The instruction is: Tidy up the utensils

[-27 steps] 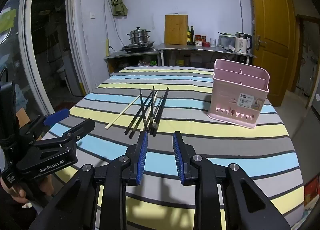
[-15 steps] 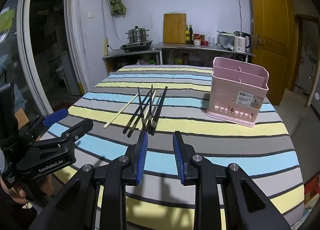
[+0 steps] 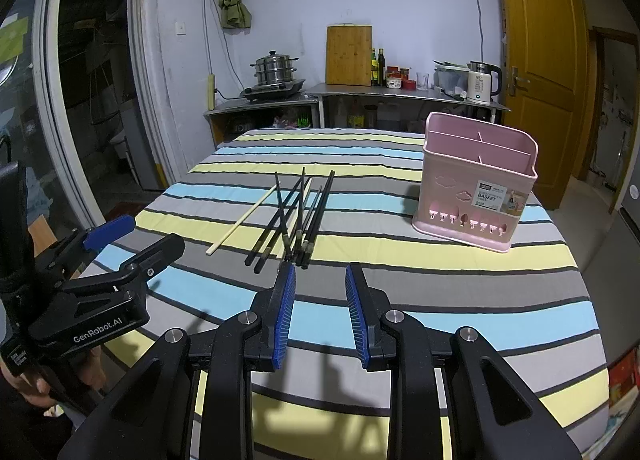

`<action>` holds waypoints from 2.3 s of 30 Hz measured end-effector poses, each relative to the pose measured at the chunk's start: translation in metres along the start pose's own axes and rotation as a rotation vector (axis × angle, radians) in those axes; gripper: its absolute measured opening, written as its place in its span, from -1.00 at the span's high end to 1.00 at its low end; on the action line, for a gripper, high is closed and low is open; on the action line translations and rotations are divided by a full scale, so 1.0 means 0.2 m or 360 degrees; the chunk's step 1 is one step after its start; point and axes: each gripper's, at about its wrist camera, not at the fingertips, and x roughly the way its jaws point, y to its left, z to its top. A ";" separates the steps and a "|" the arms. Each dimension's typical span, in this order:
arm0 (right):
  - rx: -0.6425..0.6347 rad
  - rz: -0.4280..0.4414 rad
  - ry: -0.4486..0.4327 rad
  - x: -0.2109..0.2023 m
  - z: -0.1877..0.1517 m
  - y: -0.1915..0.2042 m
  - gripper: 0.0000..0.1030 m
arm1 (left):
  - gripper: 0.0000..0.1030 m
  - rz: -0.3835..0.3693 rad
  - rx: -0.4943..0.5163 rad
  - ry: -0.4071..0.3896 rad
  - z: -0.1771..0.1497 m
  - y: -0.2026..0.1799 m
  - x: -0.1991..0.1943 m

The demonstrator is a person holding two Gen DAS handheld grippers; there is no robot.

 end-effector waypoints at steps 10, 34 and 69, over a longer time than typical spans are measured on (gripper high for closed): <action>-0.0003 -0.0004 -0.0001 -0.01 0.00 0.00 0.48 | -0.61 -0.0006 0.0004 -0.0006 0.00 0.00 -0.01; 0.0001 -0.0008 0.0008 -0.01 0.00 0.00 0.48 | -0.61 -0.0020 0.0010 -0.0010 0.01 -0.01 -0.03; 0.0001 -0.0002 0.0023 0.02 0.00 0.01 0.48 | -0.61 -0.0038 -0.0002 0.0031 0.01 0.01 0.01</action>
